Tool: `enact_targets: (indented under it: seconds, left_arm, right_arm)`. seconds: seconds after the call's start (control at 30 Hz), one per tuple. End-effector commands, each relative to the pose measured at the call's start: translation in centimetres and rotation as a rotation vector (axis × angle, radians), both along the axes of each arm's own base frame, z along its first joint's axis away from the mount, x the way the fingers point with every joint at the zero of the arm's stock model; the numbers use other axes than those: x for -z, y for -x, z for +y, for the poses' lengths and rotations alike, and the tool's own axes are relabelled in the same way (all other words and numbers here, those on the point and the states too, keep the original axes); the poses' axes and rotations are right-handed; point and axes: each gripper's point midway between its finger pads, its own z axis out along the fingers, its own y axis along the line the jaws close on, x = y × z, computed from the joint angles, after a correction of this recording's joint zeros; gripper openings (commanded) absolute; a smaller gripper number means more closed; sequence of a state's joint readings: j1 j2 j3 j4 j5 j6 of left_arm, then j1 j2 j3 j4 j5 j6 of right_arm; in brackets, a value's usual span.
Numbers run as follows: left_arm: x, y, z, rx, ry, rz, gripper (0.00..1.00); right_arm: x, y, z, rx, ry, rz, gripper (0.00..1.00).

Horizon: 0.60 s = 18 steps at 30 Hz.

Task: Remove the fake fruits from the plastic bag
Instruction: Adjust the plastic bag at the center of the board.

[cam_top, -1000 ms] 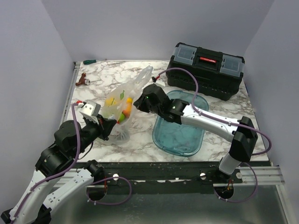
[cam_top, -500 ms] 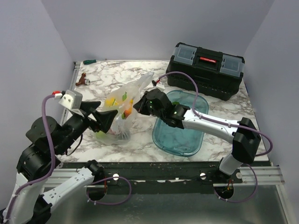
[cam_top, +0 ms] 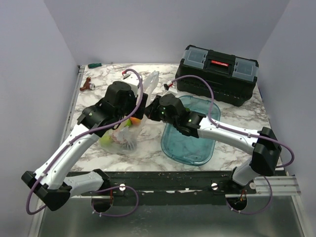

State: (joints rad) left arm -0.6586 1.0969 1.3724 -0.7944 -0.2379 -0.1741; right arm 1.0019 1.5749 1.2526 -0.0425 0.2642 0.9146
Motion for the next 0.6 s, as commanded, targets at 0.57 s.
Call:
enact_targets:
  seconds: [0.57]
  left_arm:
    - [9.1,-4.0,2.6,-0.128,-0.228,0.053,0.73]
  right_arm:
    - [-0.9,0.4,0.2,-0.022,-0.015,-0.033,0.01]
